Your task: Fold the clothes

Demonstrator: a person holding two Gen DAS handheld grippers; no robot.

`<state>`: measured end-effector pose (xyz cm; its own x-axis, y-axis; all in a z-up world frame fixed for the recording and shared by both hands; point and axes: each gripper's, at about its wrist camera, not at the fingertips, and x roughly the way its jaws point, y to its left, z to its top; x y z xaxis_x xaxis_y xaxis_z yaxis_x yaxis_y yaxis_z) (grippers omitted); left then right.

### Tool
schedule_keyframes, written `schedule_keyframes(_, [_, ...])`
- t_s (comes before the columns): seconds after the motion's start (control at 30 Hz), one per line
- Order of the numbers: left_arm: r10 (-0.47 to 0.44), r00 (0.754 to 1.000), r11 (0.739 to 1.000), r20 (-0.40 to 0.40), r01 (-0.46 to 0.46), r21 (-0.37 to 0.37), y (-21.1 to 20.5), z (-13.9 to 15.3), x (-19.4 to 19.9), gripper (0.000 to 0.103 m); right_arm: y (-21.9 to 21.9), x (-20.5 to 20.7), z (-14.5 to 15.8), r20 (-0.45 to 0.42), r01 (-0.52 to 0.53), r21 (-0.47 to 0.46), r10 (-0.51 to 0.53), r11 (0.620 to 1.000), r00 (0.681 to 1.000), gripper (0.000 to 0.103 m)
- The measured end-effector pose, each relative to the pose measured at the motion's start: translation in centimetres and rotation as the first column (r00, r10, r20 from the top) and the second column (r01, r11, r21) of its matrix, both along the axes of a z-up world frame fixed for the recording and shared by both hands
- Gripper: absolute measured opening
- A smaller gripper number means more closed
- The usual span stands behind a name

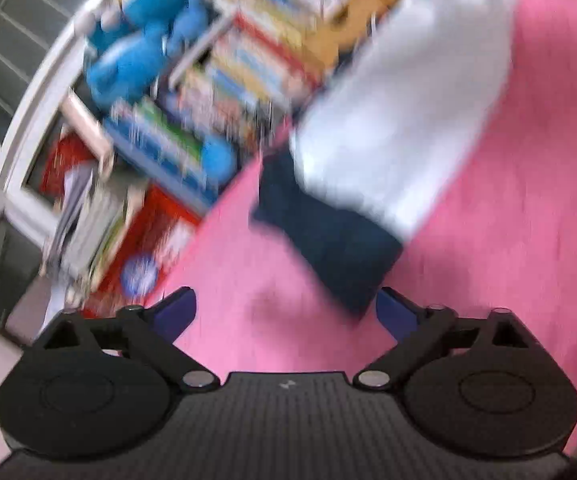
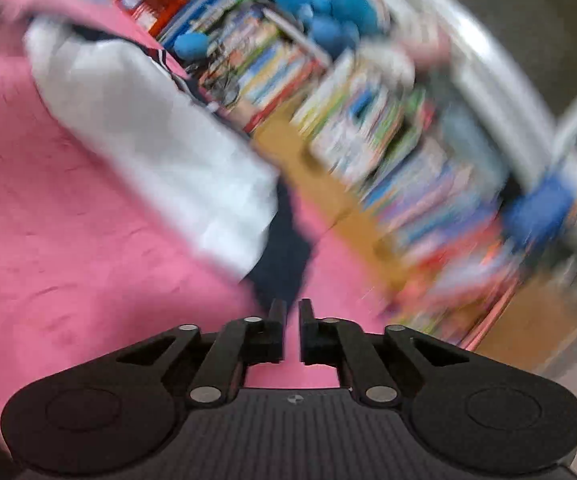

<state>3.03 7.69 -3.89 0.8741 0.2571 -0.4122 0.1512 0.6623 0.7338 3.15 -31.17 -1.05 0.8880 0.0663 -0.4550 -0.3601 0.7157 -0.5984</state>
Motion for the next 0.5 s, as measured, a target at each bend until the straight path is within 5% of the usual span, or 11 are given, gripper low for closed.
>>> schedule_keyframes(0.07, [0.079,0.997,0.981,-0.016,-0.080,-0.177,2.1,1.0,-0.2,0.098,-1.6,1.1,0.0,-0.061,0.057,0.138,-0.049,0.989,0.997,0.013])
schedule_keyframes(0.13, [0.155,0.986,0.905,-0.066,-0.168,-0.391,4.8,2.7,0.1,0.098,-3.0,3.1,0.4,-0.109,0.115,0.294,-0.087,0.949,0.990,0.027])
schedule_keyframes(0.17, [0.168,0.983,0.832,-0.078,-0.183,-0.524,6.3,3.3,0.1,0.098,-3.7,4.2,0.6,-0.140,0.139,0.375,-0.093,0.917,0.986,0.033])
schedule_keyframes(0.23, [0.152,0.981,0.636,-0.117,-0.188,-0.748,8.5,4.7,0.0,0.097,-4.7,7.3,0.7,-0.202,0.157,0.509,-0.060,0.846,0.977,0.047])
schedule_keyframes(0.27, [0.129,0.983,0.552,-0.130,-0.180,-0.814,9.0,5.0,-0.1,0.098,-4.6,8.2,0.5,-0.223,0.161,0.517,-0.050,0.841,0.974,0.047])
schedule_keyframes(0.3, [0.109,0.986,0.528,-0.128,-0.166,-0.833,8.8,5.1,-0.2,0.098,-4.4,9.2,0.2,-0.243,0.166,0.524,-0.040,0.835,0.969,0.049])
schedule_keyframes(0.33, [0.097,0.989,0.557,-0.114,-0.148,-0.817,8.0,5.2,-0.5,0.097,-4.2,10.1,-0.1,-0.258,0.167,0.525,-0.031,0.834,0.966,0.055])
schedule_keyframes(0.43, [0.043,0.998,0.780,-0.035,-0.056,-0.624,3.4,4.7,-1.6,0.097,-2.5,9.4,-0.8,-0.176,0.085,0.366,-0.021,0.927,0.984,0.072])
schedule_keyframes(0.5, [-0.035,0.999,0.872,-0.012,0.025,-0.488,0.3,4.1,-1.9,0.098,-0.8,8.0,-1.5,-0.106,0.006,0.204,0.016,0.979,0.994,0.075])
